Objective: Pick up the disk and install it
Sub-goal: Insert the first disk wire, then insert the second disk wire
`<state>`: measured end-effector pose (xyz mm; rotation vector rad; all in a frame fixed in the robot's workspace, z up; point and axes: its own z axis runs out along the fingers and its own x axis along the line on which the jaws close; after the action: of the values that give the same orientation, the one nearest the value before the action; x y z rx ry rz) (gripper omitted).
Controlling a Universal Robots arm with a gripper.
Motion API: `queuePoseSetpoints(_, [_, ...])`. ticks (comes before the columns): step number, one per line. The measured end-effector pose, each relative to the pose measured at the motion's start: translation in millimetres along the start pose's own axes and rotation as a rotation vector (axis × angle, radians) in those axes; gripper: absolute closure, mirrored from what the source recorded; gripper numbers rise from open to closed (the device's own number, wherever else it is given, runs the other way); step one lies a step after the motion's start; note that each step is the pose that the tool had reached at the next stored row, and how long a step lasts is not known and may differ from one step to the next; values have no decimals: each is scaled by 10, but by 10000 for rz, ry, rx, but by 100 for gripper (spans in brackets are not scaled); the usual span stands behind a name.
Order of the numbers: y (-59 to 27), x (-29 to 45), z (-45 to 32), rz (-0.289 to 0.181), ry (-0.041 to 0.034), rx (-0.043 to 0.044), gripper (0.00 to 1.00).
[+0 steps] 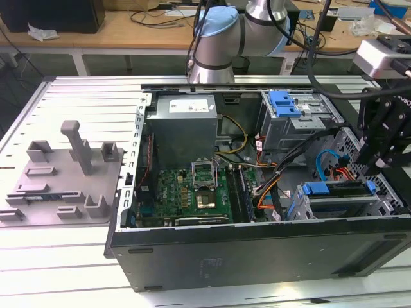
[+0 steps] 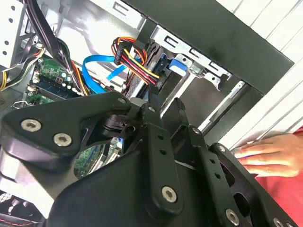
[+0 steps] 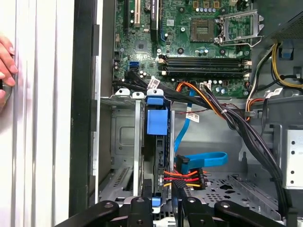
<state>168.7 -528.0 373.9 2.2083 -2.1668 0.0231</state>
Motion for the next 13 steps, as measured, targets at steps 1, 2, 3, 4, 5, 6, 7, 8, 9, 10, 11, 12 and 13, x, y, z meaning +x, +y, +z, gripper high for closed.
queuePoseSetpoints(1, [0,0,-3,1,3,0,69])
queuePoseSetpoints(2, [0,0,-5,1,3,0,69])
queuePoseSetpoints(3, [0,-1,-6,1,3,0,69])
queuePoseSetpoints(4, [0,0,-6,1,3,0,69])
queuePoseSetpoints(5, [0,-1,-7,1,3,0,69])
queuePoseSetpoints(6, [0,-1,-8,2,4,0,69])
queuePoseSetpoints(7, [0,-1,-8,2,4,0,69])
queuePoseSetpoints(8, [0,-1,-9,2,4,0,69])
queuePoseSetpoints(9, [0,-1,-9,2,3,0,69])
queuePoseSetpoints(10, [0,-1,-10,2,4,0,69])
queuePoseSetpoints(11, [0,-1,-10,2,4,0,69])
queuePoseSetpoints(12, [0,-2,-12,2,10,0,69])
queuePoseSetpoints(13, [0,-6,-14,3,35,0,69])
